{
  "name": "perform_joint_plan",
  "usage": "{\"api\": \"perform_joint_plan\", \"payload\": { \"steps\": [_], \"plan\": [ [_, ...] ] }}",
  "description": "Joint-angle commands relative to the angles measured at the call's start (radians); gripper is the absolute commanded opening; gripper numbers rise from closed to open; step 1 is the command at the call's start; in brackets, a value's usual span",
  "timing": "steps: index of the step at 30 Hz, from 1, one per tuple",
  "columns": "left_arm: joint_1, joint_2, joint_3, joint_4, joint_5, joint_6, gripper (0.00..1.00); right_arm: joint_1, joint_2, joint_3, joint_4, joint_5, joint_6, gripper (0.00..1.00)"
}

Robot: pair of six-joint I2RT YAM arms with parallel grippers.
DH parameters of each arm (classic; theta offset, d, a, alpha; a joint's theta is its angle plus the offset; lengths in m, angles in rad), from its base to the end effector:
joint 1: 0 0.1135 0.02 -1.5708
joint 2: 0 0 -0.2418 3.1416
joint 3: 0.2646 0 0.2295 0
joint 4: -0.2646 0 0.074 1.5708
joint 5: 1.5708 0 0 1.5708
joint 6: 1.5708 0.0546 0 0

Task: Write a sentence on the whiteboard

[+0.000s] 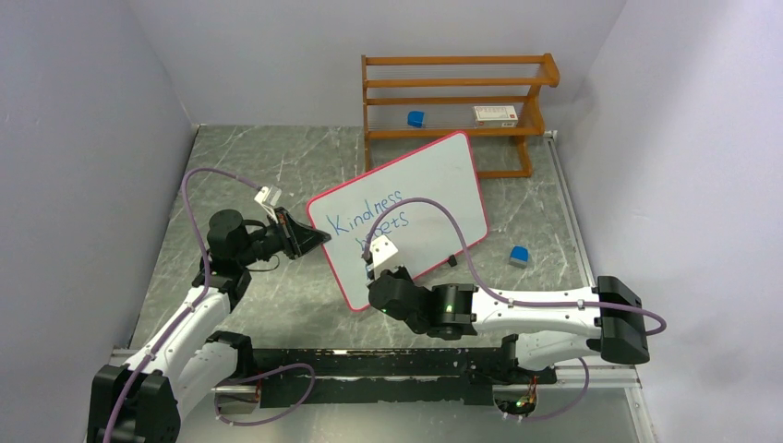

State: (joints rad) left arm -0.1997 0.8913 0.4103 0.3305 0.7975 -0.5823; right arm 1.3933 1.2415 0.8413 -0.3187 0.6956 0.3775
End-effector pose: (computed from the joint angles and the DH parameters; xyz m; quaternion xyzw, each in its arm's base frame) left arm 0.1913 -0.0786 0.2355 0.1157 0.7342 -0.5012 0.4433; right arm 0.0797 0.2462 0.2349 -0.2933 0.8165 0.1043 0.4862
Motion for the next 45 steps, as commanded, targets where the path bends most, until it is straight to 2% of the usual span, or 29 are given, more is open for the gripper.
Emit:
{"api": "perform_joint_plan", "payload": {
  "steps": [1, 21, 45],
  "plan": [
    [-0.006, -0.005, 0.017, 0.008, -0.005, 0.003, 0.05, 0.001, -0.001, 0.0, 0.006, -0.021, -0.005, 0.0],
    [-0.006, -0.003, 0.021, 0.002, -0.006, 0.007, 0.05, -0.001, 0.046, 0.002, -0.022, 0.014, 0.022, 0.0],
    [-0.006, -0.006, 0.026, -0.012, -0.015, 0.015, 0.05, -0.001, 0.013, -0.015, -0.063, 0.031, 0.054, 0.0]
  ]
}}
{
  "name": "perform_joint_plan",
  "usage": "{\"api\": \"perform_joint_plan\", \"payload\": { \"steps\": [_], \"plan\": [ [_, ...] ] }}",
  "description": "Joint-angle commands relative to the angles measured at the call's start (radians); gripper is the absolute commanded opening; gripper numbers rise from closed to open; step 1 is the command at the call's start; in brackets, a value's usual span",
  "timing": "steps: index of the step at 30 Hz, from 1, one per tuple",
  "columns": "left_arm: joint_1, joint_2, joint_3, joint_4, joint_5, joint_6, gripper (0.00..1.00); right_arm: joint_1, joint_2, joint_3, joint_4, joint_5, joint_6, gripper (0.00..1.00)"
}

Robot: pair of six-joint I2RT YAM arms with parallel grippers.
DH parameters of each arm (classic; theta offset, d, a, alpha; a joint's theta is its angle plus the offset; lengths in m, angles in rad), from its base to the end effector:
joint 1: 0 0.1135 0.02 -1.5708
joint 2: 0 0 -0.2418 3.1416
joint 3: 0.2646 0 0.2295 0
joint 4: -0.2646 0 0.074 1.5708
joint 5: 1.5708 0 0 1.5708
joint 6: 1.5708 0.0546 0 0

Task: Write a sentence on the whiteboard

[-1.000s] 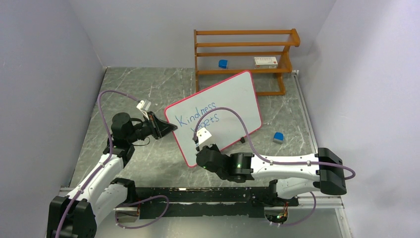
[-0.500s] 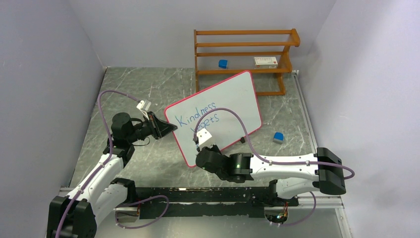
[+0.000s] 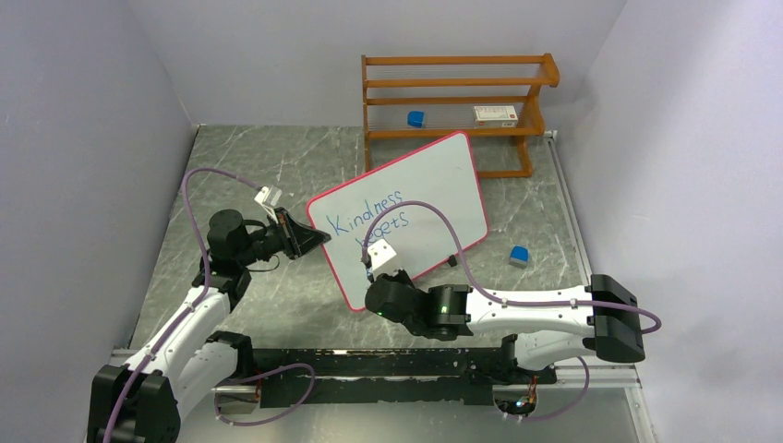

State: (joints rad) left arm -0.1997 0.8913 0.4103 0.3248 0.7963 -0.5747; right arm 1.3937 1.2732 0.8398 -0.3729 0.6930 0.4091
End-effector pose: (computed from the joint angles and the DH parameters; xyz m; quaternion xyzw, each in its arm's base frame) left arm 0.1912 -0.0785 0.2349 0.1169 0.7353 -0.4991 0.4433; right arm 0.0794 0.2455 0.2224 -0.3008 0.8289 0.0796 0.4648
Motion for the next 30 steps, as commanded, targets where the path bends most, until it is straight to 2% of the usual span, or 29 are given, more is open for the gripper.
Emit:
{"api": "perform_joint_plan", "payload": {
  "steps": [1, 7, 30],
  "plan": [
    [-0.006, -0.006, 0.024, -0.005, -0.011, 0.006, 0.05, -0.001, -0.025, -0.013, -0.007, 0.032, 0.019, 0.0],
    [-0.006, -0.003, 0.025, -0.003, -0.009, 0.006, 0.05, -0.002, -0.086, -0.015, 0.037, 0.021, -0.011, 0.0],
    [-0.007, -0.002, 0.027, -0.011, -0.01, 0.009, 0.05, -0.05, -0.04, -0.01, 0.095, 0.018, -0.039, 0.0]
  ]
}}
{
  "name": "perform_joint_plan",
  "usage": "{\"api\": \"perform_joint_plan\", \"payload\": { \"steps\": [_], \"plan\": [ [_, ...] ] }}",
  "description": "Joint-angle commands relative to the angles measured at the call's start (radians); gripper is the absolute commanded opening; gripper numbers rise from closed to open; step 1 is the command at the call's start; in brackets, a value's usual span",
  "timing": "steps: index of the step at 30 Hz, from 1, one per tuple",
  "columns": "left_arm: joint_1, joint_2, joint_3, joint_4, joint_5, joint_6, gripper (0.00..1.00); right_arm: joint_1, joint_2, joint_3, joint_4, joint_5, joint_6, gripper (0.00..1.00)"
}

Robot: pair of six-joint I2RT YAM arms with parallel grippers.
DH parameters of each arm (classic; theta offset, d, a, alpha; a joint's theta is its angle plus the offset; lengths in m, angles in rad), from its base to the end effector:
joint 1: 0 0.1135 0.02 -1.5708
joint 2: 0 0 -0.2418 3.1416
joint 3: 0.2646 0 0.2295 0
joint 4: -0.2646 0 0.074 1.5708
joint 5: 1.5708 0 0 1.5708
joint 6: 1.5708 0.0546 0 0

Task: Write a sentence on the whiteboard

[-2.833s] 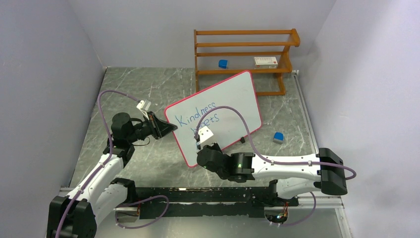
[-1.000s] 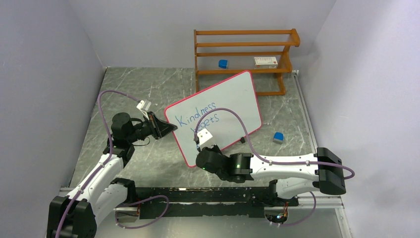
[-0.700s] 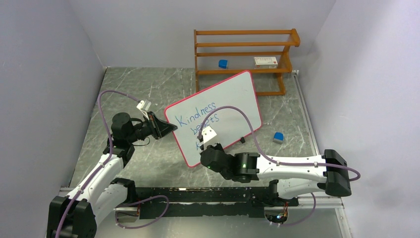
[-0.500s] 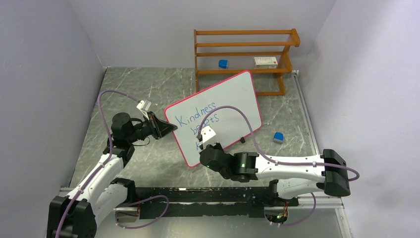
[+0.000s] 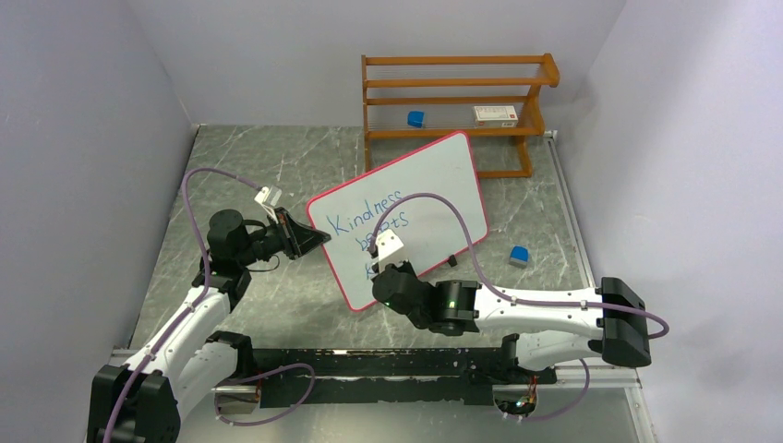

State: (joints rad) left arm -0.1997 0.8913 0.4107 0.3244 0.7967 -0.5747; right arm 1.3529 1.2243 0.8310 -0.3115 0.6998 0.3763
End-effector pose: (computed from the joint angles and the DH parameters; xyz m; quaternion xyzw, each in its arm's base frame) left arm 0.1912 -0.0785 0.2350 0.1170 0.7353 -0.4992 0.4432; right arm 0.0892 0.2401 0.2365 -0.2730 0.8205 0.0980 0.4925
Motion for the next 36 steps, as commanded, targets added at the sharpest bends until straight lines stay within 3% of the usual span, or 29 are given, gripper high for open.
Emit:
{"api": "perform_joint_plan", "payload": {
  "steps": [1, 36],
  "plan": [
    [-0.006, -0.002, 0.027, -0.01, -0.01, 0.01, 0.05, -0.011, 0.014, -0.001, 0.032, 0.008, -0.005, 0.0],
    [-0.006, 0.001, 0.031, -0.015, -0.014, 0.013, 0.05, -0.022, -0.002, -0.028, -0.003, -0.01, 0.022, 0.0]
  ]
}}
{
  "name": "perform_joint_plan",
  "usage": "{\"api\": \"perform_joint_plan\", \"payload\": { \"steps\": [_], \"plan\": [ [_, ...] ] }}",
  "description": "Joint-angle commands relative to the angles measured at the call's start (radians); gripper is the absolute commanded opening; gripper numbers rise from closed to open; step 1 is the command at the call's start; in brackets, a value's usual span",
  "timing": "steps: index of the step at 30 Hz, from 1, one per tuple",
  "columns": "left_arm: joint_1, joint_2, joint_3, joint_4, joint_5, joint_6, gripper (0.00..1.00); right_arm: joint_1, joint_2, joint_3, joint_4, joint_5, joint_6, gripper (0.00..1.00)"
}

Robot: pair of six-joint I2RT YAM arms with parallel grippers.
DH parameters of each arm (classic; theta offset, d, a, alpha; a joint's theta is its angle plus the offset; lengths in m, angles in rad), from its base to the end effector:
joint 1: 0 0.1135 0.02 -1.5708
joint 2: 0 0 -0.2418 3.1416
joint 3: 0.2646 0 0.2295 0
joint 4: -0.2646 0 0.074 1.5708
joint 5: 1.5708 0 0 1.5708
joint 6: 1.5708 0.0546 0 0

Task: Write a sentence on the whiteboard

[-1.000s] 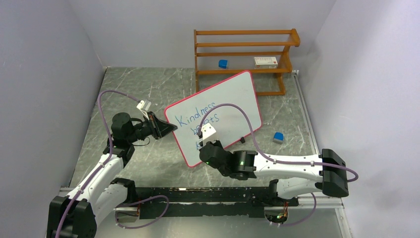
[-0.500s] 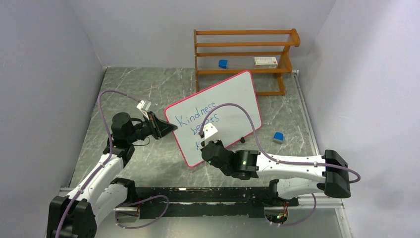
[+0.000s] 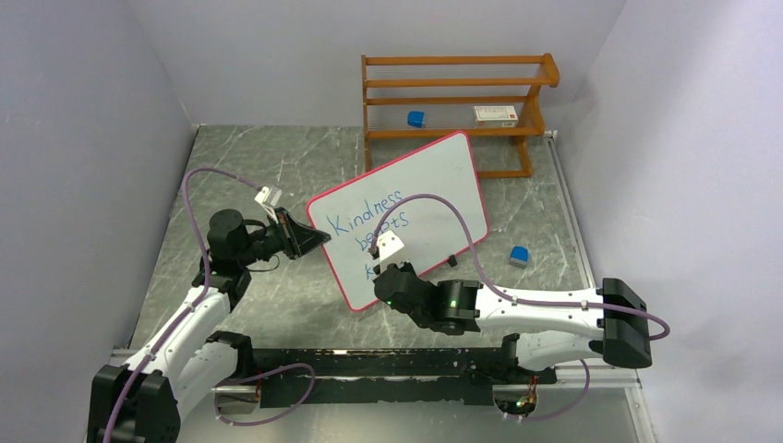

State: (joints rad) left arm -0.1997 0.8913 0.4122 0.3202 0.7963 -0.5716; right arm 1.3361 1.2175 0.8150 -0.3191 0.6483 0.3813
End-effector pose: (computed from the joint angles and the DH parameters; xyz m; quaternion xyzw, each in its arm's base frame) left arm 0.1913 -0.0785 0.2350 0.1175 0.7359 -0.4983 0.4431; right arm 0.0906 0.2373 0.2312 -0.2803 0.8275 0.1060 0.4749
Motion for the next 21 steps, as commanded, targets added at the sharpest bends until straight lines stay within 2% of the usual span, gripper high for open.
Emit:
{"api": "perform_joint_plan", "payload": {
  "steps": [1, 21],
  "plan": [
    [-0.006, 0.001, 0.03, -0.012, -0.011, 0.01, 0.05, -0.005, 0.004, -0.013, 0.002, 0.047, 0.017, 0.0],
    [-0.006, -0.001, 0.032, -0.013, -0.015, 0.01, 0.05, -0.005, 0.027, -0.004, -0.053, -0.035, 0.019, 0.0]
  ]
}}
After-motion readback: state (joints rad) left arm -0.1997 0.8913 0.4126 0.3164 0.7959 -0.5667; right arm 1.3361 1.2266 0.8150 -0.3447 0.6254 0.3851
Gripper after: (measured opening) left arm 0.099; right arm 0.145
